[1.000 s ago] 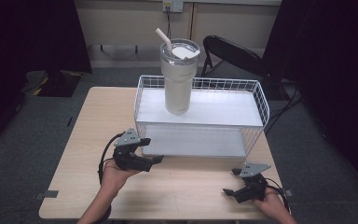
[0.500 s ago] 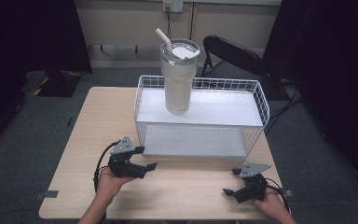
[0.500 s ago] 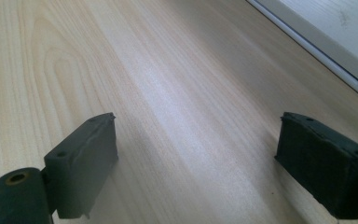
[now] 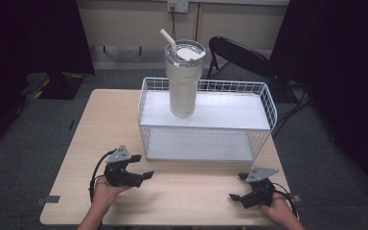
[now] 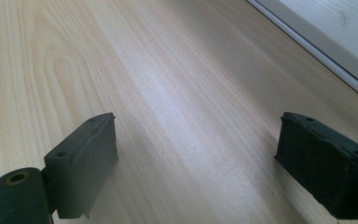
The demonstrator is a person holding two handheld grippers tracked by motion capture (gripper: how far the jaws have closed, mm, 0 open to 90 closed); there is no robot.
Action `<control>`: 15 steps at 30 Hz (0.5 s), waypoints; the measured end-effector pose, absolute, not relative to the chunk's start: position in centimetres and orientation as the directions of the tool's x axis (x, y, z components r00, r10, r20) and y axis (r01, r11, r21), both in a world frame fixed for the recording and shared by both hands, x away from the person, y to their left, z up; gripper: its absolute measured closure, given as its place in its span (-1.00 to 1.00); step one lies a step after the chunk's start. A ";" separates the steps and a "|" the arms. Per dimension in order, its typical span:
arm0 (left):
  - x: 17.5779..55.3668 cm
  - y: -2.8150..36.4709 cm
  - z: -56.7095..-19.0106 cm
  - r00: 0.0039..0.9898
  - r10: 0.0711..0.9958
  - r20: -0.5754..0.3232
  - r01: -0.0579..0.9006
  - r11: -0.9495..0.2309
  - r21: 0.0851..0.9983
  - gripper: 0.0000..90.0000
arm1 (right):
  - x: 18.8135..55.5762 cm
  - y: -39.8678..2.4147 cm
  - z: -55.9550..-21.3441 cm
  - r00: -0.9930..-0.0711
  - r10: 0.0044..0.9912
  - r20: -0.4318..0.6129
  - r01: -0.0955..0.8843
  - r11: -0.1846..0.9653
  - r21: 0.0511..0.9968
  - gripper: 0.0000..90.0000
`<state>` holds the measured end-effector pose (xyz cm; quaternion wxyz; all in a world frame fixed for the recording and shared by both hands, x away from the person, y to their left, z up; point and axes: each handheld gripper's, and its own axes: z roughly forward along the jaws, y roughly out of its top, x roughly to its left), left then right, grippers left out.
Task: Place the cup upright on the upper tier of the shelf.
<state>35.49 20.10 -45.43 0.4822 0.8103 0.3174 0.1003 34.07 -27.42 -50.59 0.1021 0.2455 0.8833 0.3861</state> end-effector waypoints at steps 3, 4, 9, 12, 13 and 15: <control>35.4 20.4 -45.6 0.776 0.615 -0.143 0.418 -0.331 0.846 -0.63 | 34.1 -27.4 -50.6 -0.859 0.513 0.010 0.355 0.581 0.732 -0.74; 35.3 20.8 -45.8 0.773 0.617 -0.146 0.424 -0.331 0.843 -0.62 | 34.1 -27.4 -50.6 -0.859 0.513 0.010 0.355 0.581 0.732 -0.74; 35.2 21.6 -46.2 0.766 0.627 -0.140 0.428 -0.336 0.839 -0.62 | 34.1 -27.4 -50.6 -0.859 0.513 0.009 0.355 0.581 0.732 -0.74; 35.1 22.0 -46.4 0.760 0.634 -0.145 0.435 -0.330 0.838 -0.62 | 34.1 -27.4 -50.6 -0.859 0.513 0.009 0.355 0.581 0.732 -0.74; 35.1 22.1 -46.4 0.760 0.634 -0.145 0.436 -0.330 0.837 -0.62 | 34.1 -27.4 -50.6 -0.859 0.513 0.009 0.355 0.581 0.732 -0.74; 35.0 22.3 -46.6 0.758 0.636 -0.141 0.436 -0.335 0.835 -0.62 | 34.1 -27.4 -50.6 -0.858 0.513 0.009 0.355 0.581 0.732 -0.74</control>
